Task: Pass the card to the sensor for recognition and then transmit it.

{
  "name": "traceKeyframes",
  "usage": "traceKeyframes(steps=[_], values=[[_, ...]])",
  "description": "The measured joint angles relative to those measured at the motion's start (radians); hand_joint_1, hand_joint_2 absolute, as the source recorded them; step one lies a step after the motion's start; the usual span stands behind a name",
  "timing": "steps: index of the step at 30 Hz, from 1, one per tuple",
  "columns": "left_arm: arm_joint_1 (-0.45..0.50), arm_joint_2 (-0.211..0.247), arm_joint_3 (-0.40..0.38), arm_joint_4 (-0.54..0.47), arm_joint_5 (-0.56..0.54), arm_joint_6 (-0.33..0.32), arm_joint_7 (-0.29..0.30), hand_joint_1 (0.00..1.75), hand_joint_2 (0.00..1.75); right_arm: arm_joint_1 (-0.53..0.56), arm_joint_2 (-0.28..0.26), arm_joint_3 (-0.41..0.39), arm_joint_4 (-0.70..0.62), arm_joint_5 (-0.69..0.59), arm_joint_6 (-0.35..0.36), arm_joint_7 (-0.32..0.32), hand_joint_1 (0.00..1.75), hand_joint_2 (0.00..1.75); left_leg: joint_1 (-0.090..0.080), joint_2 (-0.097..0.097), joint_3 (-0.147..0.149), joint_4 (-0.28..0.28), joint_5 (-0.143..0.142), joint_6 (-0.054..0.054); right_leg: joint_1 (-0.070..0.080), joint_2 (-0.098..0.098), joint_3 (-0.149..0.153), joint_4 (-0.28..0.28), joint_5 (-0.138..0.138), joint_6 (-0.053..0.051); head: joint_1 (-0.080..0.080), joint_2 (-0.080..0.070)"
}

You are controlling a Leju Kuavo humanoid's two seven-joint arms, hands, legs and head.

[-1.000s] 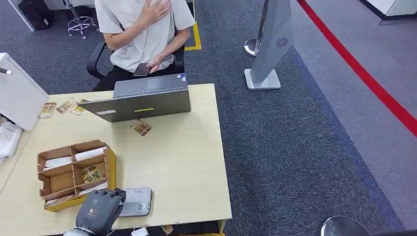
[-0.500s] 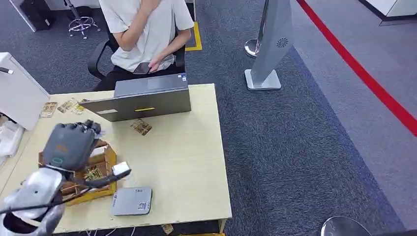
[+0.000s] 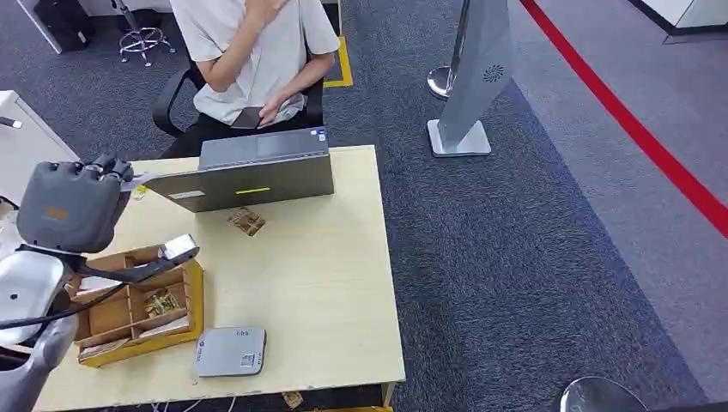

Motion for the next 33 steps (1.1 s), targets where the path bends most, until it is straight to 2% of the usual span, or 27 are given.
traceKeyframes(steps=[4,6,10,18,30,31,33], values=[[-0.109,0.032,0.001,0.004,0.002,-0.047,0.000,1.75,1.75,-0.028,0.000,-0.052,0.031,0.071,-0.003,-0.026,0.00,1.75,0.000,0.000,0.000,0.000,0.001,0.000,0.000,0.000,0.000,0.000,0.000,0.000,0.000,0.000],[-0.173,0.050,0.001,0.015,-0.024,-0.092,0.011,1.75,1.75,-0.045,0.000,-0.085,0.048,0.111,-0.004,-0.045,0.00,1.75,0.000,0.000,0.000,0.000,0.001,0.000,0.000,0.001,0.000,0.000,0.000,0.000,0.000,0.000],[-0.245,0.085,0.001,0.083,-0.087,-0.135,0.034,1.75,1.75,-0.072,0.000,-0.139,0.072,0.155,0.008,-0.072,0.00,1.75,0.000,0.001,0.000,0.000,0.001,0.000,0.000,0.002,0.000,0.000,0.000,0.000,0.000,0.000],[-0.223,0.111,0.012,0.275,-0.095,-0.068,0.103,1.75,1.75,-0.100,0.000,-0.228,0.086,0.224,0.028,-0.083,0.00,1.75,0.000,0.002,0.000,0.000,0.001,0.000,0.000,0.002,-0.001,0.001,0.000,0.000,0.000,0.000],[-0.208,0.116,0.029,0.322,-0.095,-0.061,0.102,1.75,1.75,-0.107,0.000,-0.259,0.088,0.238,0.034,-0.093,0.00,1.75,0.000,0.002,-0.001,0.000,0.001,0.000,0.000,0.002,-0.001,0.000,0.000,0.000,0.000,0.000],[-0.207,0.116,0.029,0.322,-0.095,-0.061,0.101,0.00,1.75,-0.107,0.000,-0.259,0.088,0.233,0.037,-0.095,0.00,1.75,0.000,0.002,-0.001,0.000,0.001,0.000,0.000,0.002,-0.001,0.000,0.000,0.000,0.000,0.000],[-0.205,0.116,0.031,0.322,-0.094,-0.063,0.092,0.00,1.75,-0.106,0.000,-0.259,0.088,0.211,0.043,-0.094,0.00,1.75,0.000,0.002,-0.001,0.000,0.001,0.000,0.000,0.002,-0.001,0.000,0.000,0.000,0.000,0.000]])
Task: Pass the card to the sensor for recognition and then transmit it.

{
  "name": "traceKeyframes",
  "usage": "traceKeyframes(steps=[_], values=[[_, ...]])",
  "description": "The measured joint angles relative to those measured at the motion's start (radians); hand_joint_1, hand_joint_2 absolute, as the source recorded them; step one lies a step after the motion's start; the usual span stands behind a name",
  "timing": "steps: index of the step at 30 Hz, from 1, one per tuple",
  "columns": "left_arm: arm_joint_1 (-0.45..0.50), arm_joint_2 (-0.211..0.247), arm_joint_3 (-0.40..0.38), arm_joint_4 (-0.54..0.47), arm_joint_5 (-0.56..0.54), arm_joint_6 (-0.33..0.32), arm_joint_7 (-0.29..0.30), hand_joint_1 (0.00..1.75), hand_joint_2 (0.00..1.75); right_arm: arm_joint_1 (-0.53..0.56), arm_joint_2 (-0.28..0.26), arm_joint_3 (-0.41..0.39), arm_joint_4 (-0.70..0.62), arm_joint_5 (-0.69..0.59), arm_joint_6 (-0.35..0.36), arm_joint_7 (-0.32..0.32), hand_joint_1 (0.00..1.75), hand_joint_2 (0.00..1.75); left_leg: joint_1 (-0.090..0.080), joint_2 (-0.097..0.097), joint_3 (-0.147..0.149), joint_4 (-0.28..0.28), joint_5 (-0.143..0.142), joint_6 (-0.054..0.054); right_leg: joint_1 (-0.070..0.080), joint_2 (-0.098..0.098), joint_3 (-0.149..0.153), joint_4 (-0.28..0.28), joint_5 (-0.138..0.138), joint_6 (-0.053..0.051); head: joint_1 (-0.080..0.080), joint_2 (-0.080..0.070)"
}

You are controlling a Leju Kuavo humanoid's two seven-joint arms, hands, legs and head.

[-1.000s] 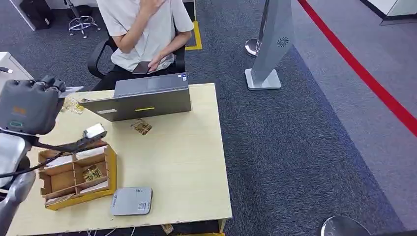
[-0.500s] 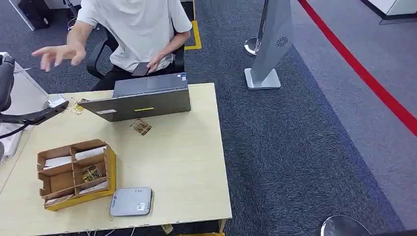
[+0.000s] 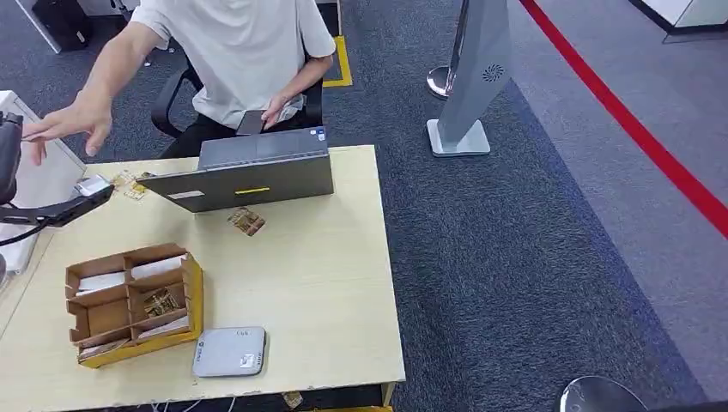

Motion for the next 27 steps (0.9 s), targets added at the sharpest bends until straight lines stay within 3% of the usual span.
traceKeyframes(steps=[6,21,24,27], values=[[0.005,-0.009,0.009,0.000,0.004,0.000,-0.011,0.00,1.75,0.017,0.000,0.030,-0.018,-0.075,0.015,0.033,0.00,1.75,0.000,0.000,0.000,0.000,0.000,0.000,0.000,0.000,0.000,0.000,0.000,0.000,0.000,0.000],[0.011,-0.019,0.015,0.000,0.009,0.003,-0.011,0.00,1.75,0.029,0.000,0.062,-0.030,-0.106,0.013,0.062,0.00,1.75,0.000,0.000,0.000,0.000,0.000,0.000,0.000,0.000,0.000,0.000,0.000,0.000,0.000,0.000],[0.021,-0.028,0.021,-0.008,0.038,0.006,-0.022,0.00,1.75,0.027,0.000,0.061,-0.030,-0.076,0.009,0.052,0.00,1.75,0.000,0.000,0.000,0.000,0.000,0.000,0.000,0.000,0.000,0.000,0.000,0.000,0.000,0.000],[0.064,-0.035,0.026,-0.070,0.101,-0.032,-0.038,0.00,1.75,0.026,0.000,0.060,-0.029,-0.085,0.003,0.051,0.00,1.75,0.000,0.000,0.000,0.000,0.000,0.000,0.000,0.000,0.000,0.000,0.000,0.000,0.000,0.000]])
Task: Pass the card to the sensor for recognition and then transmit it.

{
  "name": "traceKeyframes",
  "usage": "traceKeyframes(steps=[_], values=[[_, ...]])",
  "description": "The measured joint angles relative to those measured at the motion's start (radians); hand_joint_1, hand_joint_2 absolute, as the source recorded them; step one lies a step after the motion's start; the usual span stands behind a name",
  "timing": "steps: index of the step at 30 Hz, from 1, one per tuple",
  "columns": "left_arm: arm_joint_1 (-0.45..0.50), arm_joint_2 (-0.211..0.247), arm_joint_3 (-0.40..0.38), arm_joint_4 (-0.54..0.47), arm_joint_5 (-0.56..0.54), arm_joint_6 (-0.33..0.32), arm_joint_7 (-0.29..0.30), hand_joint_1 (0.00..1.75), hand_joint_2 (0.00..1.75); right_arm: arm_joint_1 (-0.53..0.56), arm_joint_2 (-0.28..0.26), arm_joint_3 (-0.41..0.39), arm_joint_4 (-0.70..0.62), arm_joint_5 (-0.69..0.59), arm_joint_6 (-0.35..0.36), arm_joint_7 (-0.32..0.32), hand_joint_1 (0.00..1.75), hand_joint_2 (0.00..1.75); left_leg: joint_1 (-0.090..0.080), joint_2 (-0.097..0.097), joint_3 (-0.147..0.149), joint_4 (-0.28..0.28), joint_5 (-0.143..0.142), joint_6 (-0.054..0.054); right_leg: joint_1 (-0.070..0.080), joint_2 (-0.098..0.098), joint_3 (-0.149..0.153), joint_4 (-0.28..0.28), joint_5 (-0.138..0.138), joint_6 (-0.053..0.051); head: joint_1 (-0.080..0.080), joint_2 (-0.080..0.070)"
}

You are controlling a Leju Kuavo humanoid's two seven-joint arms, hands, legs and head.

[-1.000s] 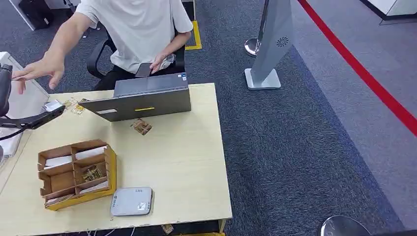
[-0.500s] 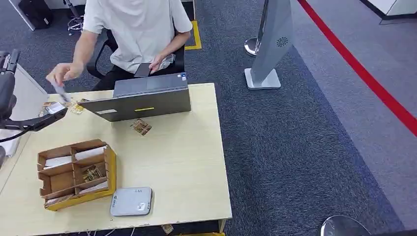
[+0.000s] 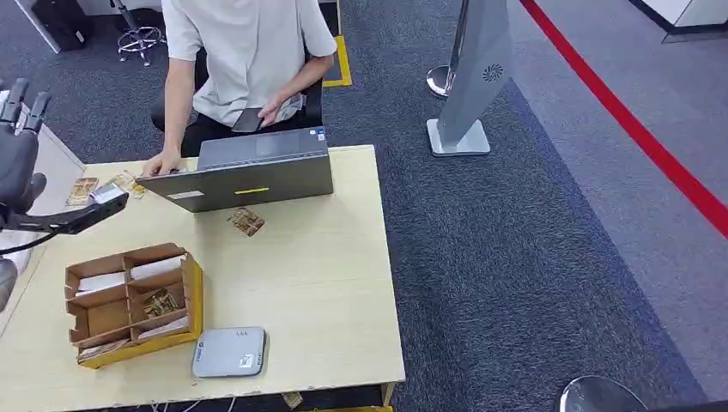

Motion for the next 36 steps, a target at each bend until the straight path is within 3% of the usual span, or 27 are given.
traceKeyframes(steps=[6,10,13,18,24,30,36], values=[[0.162,0.000,0.000,-0.222,0.097,-0.084,0.001,0.00,1.75,0.029,0.000,0.042,-0.001,-0.182,-0.022,0.086,0.00,1.75,0.000,0.001,0.000,0.000,-0.002,0.001,0.000,0.000,0.000,0.000,-0.001,0.000,0.000,0.000],[0.293,0.012,0.000,-0.375,0.087,-0.053,0.030,0.00,1.75,0.114,0.002,0.194,-0.057,-0.468,-0.052,0.236,0.00,1.75,0.000,0.001,0.000,0.000,-0.003,0.001,0.000,0.000,-0.001,0.000,-0.002,0.001,0.000,0.000],[0.352,0.023,0.000,-0.441,0.079,-0.035,0.034,0.00,1.75,0.162,0.002,0.303,-0.098,-0.529,-0.060,0.271,0.00,1.75,0.000,0.001,-0.001,0.000,-0.003,0.001,0.000,0.000,-0.001,-0.001,-0.002,0.001,0.000,0.000],[0.382,0.027,0.000,-0.482,0.077,-0.025,0.032,0.00,1.75,0.202,0.002,0.399,-0.142,-0.564,-0.061,0.296,0.00,1.75,0.000,0.001,0.000,0.000,-0.003,0.000,0.000,0.000,0.000,0.000,-0.001,0.001,0.000,0.000],[0.487,0.027,0.007,-0.547,0.010,0.124,0.033,0.00,1.75,0.248,0.002,0.477,-0.190,-0.627,-0.076,0.338,0.00,1.75,0.000,0.001,0.000,0.000,-0.003,0.001,0.000,0.001,0.000,0.000,-0.001,0.001,0.000,0.000],[0.669,0.023,0.086,-0.610,-0.010,0.254,0.037,0.00,1.75,0.287,0.002,0.540,-0.240,-0.693,-0.095,0.379,0.00,1.75,0.000,0.002,0.000,0.000,-0.005,0.002,0.000,0.001,0.000,-0.001,-0.003,0.002,0.000,0.000],[0.941,-0.050,0.206,-0.608,-0.029,0.416,0.054,0.00,1.75,0.333,0.002,0.603,-0.288,-0.768,-0.121,0.442,0.00,1.75,0.000,0.004,0.001,-0.001,-0.007,0.002,0.000,0.003,0.000,-0.001,-0.004,0.002,0.000,0.000]])
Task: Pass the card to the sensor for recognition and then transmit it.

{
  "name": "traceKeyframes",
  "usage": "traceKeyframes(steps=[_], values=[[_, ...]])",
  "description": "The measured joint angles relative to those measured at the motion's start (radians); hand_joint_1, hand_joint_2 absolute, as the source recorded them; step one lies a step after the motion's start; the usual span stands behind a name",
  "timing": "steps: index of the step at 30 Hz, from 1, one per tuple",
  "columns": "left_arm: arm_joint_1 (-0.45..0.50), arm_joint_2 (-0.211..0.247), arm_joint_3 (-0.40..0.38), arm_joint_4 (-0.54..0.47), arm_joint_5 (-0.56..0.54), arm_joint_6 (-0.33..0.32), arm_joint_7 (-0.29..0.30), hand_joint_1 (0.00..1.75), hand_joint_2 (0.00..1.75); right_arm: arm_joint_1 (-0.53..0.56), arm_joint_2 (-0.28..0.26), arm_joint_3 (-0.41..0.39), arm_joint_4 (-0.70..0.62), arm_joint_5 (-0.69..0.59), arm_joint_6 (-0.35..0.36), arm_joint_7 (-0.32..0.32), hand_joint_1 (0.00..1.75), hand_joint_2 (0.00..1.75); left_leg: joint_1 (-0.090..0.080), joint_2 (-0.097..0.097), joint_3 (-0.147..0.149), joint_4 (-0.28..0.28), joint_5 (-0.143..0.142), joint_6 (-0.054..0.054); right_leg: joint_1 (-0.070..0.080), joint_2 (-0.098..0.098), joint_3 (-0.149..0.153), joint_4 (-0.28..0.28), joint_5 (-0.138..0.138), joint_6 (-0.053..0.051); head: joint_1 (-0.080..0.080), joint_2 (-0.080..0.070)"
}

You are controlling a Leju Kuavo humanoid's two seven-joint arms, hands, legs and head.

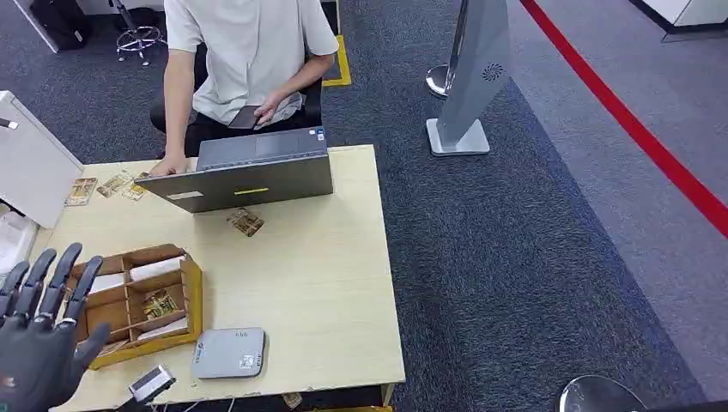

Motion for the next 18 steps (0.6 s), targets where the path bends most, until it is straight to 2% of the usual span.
traceKeyframes(steps=[5,11,14,18], values=[[0.145,-0.067,0.084,0.045,-0.006,0.062,0.020,0.00,1.75,0.017,0.000,0.027,-0.029,-0.005,-0.002,0.021,0.00,1.75,0.000,0.000,0.000,0.000,-0.001,0.000,0.000,0.000,0.001,0.000,-0.001,0.000,0.000,0.000],[0.218,-0.140,0.151,0.101,-0.008,0.074,0.021,0.00,1.75,0.018,0.000,0.029,-0.041,0.024,0.013,0.010,0.00,1.75,0.000,-0.001,0.000,0.000,-0.001,0.000,0.000,-0.001,0.002,0.000,-0.001,0.000,0.000,0.000],[0.230,-0.181,0.199,0.138,-0.008,0.074,-0.012,0.00,1.75,0.018,0.000,0.029,-0.045,0.036,0.018,0.005,0.00,1.75,0.000,-0.001,0.000,0.000,-0.001,0.000,0.000,-0.001,0.002,0.000,-0.001,0.000,0.000,0.000],[0.226,-0.240,0.285,0.184,-0.019,0.072,-0.087,0.00,1.75,0.016,0.000,0.024,-0.048,0.062,0.032,-0.004,0.00,1.75,0.000,-0.001,0.001,0.000,-0.001,0.000,0.000,-0.002,0.002,0.000,-0.001,0.000,0.000,0.000]])
